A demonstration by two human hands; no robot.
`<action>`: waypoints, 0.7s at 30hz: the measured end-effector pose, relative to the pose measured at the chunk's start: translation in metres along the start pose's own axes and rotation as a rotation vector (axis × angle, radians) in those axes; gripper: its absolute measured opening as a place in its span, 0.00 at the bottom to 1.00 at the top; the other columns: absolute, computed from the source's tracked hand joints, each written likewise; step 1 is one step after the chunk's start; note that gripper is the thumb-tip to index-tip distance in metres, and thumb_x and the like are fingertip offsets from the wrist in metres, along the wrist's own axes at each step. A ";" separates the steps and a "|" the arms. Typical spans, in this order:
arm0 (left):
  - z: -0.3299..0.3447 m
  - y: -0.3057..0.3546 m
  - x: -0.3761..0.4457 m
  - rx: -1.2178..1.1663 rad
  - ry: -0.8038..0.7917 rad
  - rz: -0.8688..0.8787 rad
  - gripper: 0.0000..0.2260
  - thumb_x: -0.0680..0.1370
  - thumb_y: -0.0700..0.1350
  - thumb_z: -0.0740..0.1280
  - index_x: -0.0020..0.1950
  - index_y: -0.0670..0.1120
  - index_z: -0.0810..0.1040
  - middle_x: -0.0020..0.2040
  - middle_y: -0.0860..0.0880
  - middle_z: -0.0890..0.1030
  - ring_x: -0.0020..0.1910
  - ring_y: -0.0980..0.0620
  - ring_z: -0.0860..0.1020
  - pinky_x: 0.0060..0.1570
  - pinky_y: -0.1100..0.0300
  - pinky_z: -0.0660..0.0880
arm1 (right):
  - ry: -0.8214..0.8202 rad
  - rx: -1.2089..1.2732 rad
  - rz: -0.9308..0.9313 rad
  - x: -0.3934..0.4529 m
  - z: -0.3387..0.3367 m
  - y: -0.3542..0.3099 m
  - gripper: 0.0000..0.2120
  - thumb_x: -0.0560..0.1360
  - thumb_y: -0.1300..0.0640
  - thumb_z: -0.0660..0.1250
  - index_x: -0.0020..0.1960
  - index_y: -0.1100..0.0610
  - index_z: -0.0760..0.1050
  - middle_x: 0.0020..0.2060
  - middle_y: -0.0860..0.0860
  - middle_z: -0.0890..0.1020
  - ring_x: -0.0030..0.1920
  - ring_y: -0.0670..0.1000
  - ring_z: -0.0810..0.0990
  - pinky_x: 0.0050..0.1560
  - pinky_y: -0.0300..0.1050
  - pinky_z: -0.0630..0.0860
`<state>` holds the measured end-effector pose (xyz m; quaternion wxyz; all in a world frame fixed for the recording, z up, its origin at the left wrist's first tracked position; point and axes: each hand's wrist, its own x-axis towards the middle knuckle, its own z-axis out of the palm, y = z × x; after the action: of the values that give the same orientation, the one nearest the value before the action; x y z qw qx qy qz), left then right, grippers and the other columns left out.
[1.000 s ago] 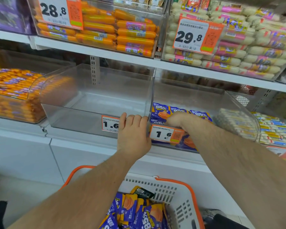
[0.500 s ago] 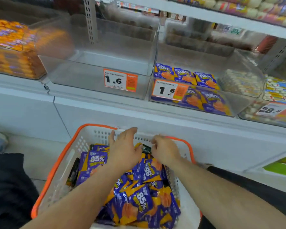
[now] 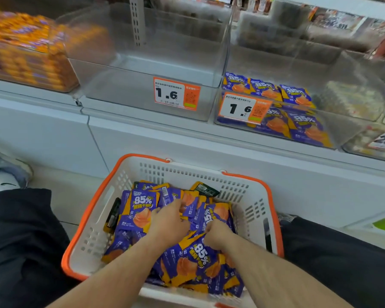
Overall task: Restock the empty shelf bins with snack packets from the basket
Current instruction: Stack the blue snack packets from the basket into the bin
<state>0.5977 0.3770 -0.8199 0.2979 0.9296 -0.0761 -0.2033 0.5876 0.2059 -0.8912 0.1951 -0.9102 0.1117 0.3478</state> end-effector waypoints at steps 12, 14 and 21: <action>-0.028 0.027 0.014 -0.273 -0.137 0.175 0.07 0.77 0.46 0.68 0.54 0.49 0.76 0.43 0.50 0.81 0.36 0.56 0.77 0.43 0.51 0.77 | 0.202 0.220 -0.361 -0.061 -0.149 -0.043 0.07 0.75 0.63 0.66 0.47 0.52 0.72 0.35 0.48 0.75 0.34 0.47 0.72 0.33 0.40 0.67; -0.040 0.041 0.014 -0.376 -0.010 0.208 0.02 0.76 0.43 0.69 0.45 0.50 0.79 0.39 0.53 0.82 0.36 0.59 0.78 0.45 0.53 0.77 | 0.344 0.274 -0.391 -0.079 -0.172 -0.046 0.07 0.74 0.62 0.67 0.44 0.51 0.72 0.36 0.50 0.78 0.34 0.48 0.73 0.33 0.39 0.69; -0.084 0.097 0.012 -0.786 0.215 0.270 0.04 0.78 0.40 0.69 0.49 0.48 0.81 0.42 0.49 0.85 0.41 0.49 0.83 0.42 0.55 0.77 | 0.923 0.498 -0.385 -0.135 -0.213 -0.044 0.14 0.70 0.63 0.73 0.38 0.52 0.68 0.36 0.46 0.70 0.34 0.50 0.72 0.38 0.43 0.70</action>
<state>0.6425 0.3389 -0.7053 0.6598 0.7429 -0.0825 -0.0780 0.6289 0.1628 -0.6421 0.3952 -0.8984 0.0960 -0.1657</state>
